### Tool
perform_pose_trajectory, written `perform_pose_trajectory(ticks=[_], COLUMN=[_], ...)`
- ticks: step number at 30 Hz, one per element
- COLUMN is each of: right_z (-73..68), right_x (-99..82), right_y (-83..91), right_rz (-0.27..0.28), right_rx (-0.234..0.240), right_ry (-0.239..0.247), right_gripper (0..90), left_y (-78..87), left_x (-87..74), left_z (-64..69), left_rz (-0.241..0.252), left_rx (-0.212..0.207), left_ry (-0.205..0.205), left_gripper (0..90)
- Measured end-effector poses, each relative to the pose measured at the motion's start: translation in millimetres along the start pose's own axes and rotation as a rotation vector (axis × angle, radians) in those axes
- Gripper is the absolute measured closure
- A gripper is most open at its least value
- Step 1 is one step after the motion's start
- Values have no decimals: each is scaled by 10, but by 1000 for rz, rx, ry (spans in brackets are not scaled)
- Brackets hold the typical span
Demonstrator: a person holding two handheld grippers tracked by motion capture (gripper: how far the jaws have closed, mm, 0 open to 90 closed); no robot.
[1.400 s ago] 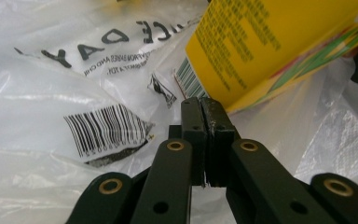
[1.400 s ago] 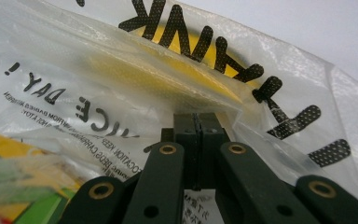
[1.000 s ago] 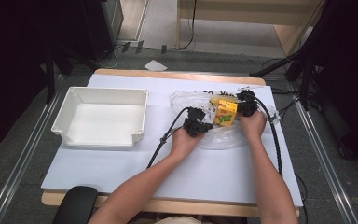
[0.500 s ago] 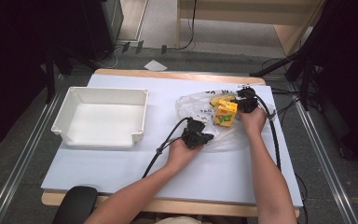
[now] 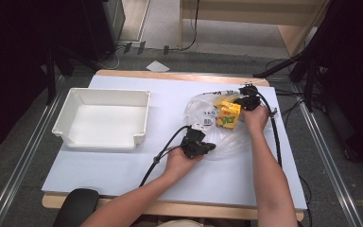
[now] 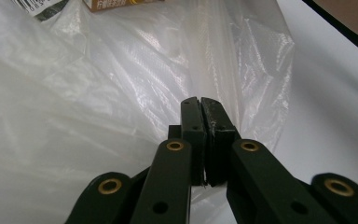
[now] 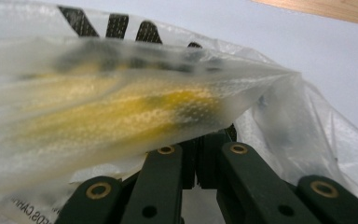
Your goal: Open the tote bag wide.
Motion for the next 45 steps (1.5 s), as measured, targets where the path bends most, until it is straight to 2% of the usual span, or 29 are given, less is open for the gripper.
perform_pose_trajectory(ticks=[3, 4, 9, 14, 18, 21, 24, 27, 30, 33, 34, 37, 39, 41, 44, 45], right_z=[21, 15, -1, 31, 63, 90, 66, 30, 34, 43, 54, 74, 69, 37, 33, 41], right_x=[15, 41, 85, 96, 102, 118, 168, 185, 189, 196, 200, 215, 254, 299, 297, 293], right_y=[-3, -5, -41, -62, -66, -68, -80, -114, -143, -156, -170, -206, -227, -247, -259, -251], right_rz=[-11, -27, -31, -16, -10, -21, -47, -40, -14, -5, 8, 29, 17, 1, 13, 9], right_rx=[15, -4, -13, -7, -20, -10, -31, -23, -7, -9, -10, -2, 0, -26, -25, -17], right_ry=[-14, 11, 31, 6, 7, -7, 23, 30, -2, -9, -11, -29, -30, 10, 6, -10], right_gripper=[900, 900, 900, 900, 900, 900, 900, 900, 900, 900, 900, 900, 900, 900, 900, 900], left_y=[27, 40, 109, 150, 174, 168, 140, 141, 145, 152, 165, 176, 193, 202, 199, 197], left_x=[-31, -51, -129, -171, -191, -184, -155, -140, -132, -134, -143, -168, -177, -164, -139, -125], left_z=[15, 21, 44, 55, 67, 46, 6, -8, -35, -43, -23, -2, -6, -30, -67, -90], left_rz=[1, -4, -6, -8, -16, -9, -6, -1, 0, -4, -9, -11, -17, -7, -1, -1], left_rx=[1, 0, -2, 0, -6, 6, 15, 17, 27, 24, 24, 21, 26, 30, 32, 32], left_ry=[-4, -8, -21, -34, -41, -42, -31, -32, -32, -28, -41, -45, -53, -46, -36, -30], left_gripper=[892, 891, 892, 891, 891, 888, 886, 883, 881, 880, 880, 881, 882, 881, 878, 878])
Point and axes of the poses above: each handheld gripper's, and its own axes: y roughly backward along the jaws, x roughly out of its top, z roughly to its right, the point moved 2 cm from there along -y, roughly forward along the jaws
